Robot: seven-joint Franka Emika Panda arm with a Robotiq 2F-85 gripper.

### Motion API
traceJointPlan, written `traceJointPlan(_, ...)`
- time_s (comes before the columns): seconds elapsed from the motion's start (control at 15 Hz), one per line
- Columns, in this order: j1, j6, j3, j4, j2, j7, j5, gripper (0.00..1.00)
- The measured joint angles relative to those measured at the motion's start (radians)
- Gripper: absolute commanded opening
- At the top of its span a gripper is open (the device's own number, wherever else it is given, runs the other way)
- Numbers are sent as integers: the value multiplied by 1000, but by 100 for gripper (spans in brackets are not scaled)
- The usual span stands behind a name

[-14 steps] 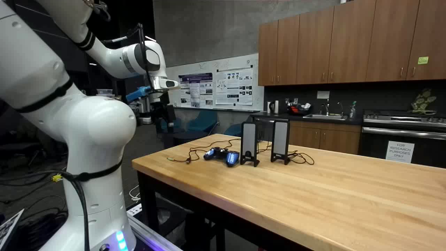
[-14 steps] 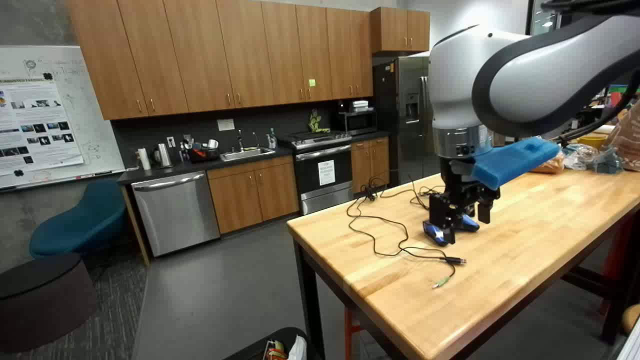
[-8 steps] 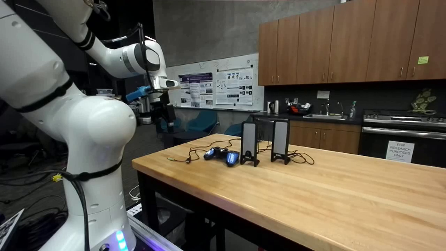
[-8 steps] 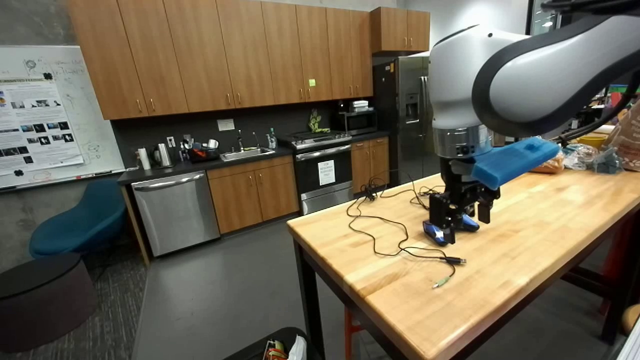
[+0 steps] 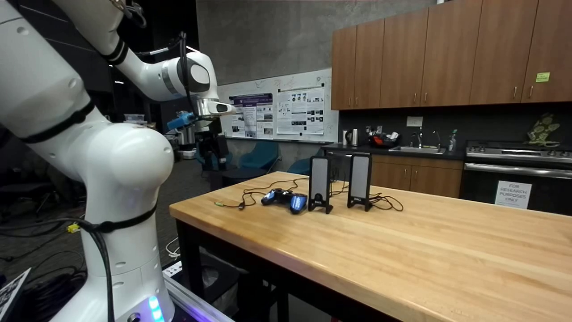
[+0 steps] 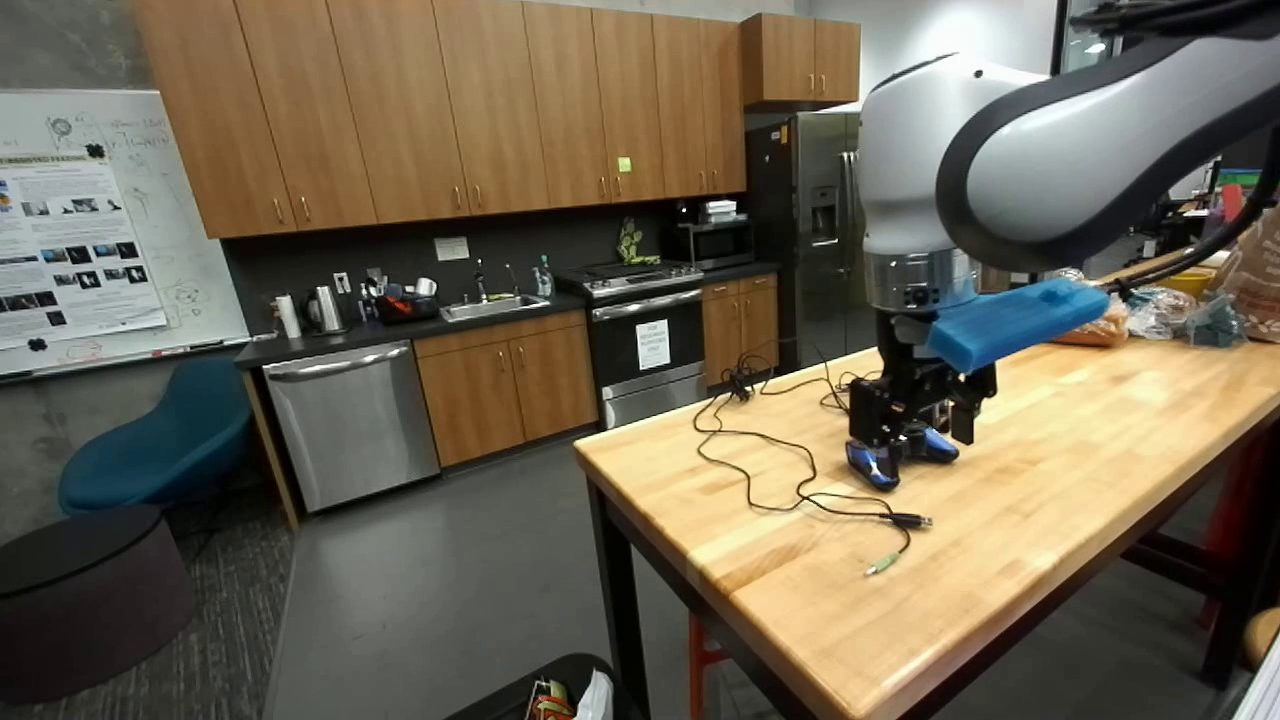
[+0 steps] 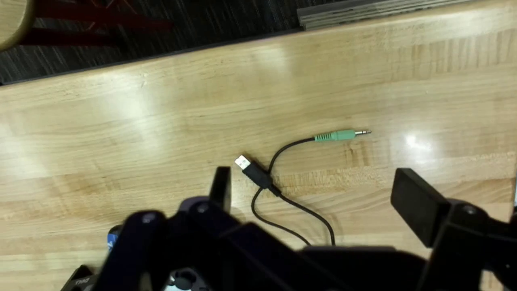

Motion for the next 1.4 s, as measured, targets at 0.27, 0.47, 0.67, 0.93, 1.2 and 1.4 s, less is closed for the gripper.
traceJointPlan(0.27,-68,71,-38,21,54,69,0,100)
traceJointPlan(0.47,-113,121,-59,50,117,135,0,100)
traceJointPlan(0.67,-138,165,-62,74,186,264,-2,100)
traceJointPlan(0.93,-159,222,-61,89,259,490,-37,100)
traceJointPlan(1.2,-178,251,-77,97,296,646,-112,100)
traceJointPlan(1.4,-192,251,-106,107,306,711,-166,100)
